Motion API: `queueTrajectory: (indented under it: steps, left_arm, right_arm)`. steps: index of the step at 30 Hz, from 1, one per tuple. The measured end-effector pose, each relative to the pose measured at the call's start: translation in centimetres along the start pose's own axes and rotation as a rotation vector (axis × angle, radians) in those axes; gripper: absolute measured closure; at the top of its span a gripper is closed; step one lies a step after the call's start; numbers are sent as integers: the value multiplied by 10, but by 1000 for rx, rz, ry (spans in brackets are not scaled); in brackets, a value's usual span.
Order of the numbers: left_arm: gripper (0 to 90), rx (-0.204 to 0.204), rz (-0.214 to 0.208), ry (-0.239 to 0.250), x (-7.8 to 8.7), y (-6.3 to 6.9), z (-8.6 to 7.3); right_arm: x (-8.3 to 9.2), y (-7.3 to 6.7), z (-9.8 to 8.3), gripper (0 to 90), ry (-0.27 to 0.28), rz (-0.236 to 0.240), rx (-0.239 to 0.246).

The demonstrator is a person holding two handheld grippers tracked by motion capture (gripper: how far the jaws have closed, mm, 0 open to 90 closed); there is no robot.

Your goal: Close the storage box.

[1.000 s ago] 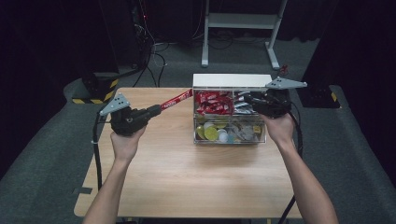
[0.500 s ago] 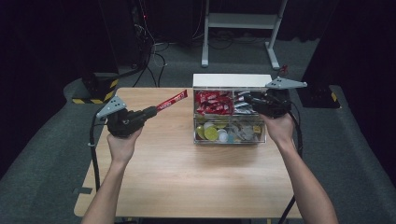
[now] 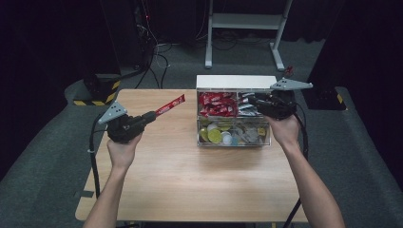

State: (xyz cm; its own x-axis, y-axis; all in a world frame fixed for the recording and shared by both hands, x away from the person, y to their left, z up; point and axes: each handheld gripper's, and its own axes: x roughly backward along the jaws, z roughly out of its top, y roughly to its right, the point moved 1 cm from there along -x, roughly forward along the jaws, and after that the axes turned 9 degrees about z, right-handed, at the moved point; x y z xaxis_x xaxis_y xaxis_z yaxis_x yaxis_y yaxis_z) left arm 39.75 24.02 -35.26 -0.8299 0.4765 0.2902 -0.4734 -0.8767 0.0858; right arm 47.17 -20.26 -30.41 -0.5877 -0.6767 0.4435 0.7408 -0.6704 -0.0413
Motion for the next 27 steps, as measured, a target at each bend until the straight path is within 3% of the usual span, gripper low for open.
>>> queueTrajectory:
  steps: [13,27]
  left_arm:
    - [868,-15,54,-54,-4,-3,-26]
    - [868,65,106,-96,-11,-21,-59]
  right_arm:
    - [0,0,0,638,5,-1,-5]
    - [-1,-1,-1,637,3,-4,-16]
